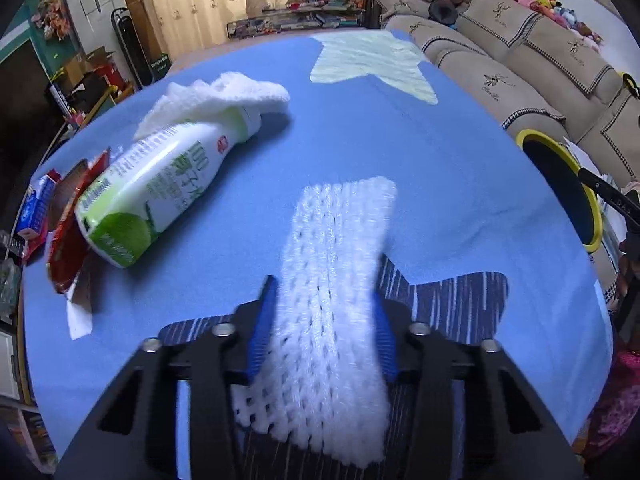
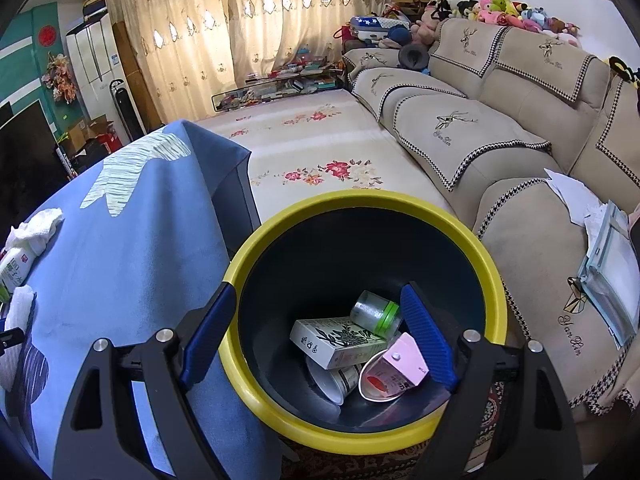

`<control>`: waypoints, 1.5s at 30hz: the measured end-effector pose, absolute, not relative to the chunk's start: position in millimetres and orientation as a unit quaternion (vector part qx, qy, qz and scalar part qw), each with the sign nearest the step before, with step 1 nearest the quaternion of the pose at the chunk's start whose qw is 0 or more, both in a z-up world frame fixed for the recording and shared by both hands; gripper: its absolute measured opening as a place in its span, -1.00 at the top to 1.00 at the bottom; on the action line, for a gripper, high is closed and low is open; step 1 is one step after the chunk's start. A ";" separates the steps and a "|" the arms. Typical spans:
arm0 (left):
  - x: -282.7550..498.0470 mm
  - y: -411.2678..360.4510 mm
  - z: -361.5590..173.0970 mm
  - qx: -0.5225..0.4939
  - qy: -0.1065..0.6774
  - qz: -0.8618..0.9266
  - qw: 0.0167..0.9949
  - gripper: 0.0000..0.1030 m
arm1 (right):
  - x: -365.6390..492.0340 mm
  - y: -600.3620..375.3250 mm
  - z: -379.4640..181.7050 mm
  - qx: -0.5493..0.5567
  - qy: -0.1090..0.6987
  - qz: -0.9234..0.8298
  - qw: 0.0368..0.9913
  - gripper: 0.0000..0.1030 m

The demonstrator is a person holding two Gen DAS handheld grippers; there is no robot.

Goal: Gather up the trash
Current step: 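Carry the foam net over the yellow bin and release it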

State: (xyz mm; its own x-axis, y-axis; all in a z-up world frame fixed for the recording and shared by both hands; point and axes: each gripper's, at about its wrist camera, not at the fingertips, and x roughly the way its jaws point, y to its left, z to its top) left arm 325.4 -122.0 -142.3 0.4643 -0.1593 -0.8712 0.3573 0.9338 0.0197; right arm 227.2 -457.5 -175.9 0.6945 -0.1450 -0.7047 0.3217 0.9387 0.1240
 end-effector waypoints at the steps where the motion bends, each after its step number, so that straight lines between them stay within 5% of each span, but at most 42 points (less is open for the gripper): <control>1: 322.7 -122.0 -139.1 0.101 0.490 -0.153 0.852 0.49 | 225.9 -458.1 -175.4 0.121 0.368 -0.127 0.913 -0.55; 20: 276.7 -260.7 -63.6 0.141 0.415 -0.306 0.845 0.58 | 149.1 -490.5 -136.7 0.137 0.312 -0.159 0.927 -0.55; 36: 311.4 -487.6 -104.5 0.174 0.430 -0.399 0.791 0.55 | 88.6 -566.2 -152.2 0.193 0.302 -0.207 0.910 -0.55; 42: 332.7 -528.7 -131.8 0.176 0.448 -0.389 0.785 0.37 | 82.9 -579.5 -161.3 0.208 0.306 -0.213 0.905 -0.55; 45: 341.6 -538.5 -141.4 0.170 0.452 -0.382 0.788 0.02 | 80.5 -584.0 -163.1 0.214 0.305 -0.215 0.903 -0.55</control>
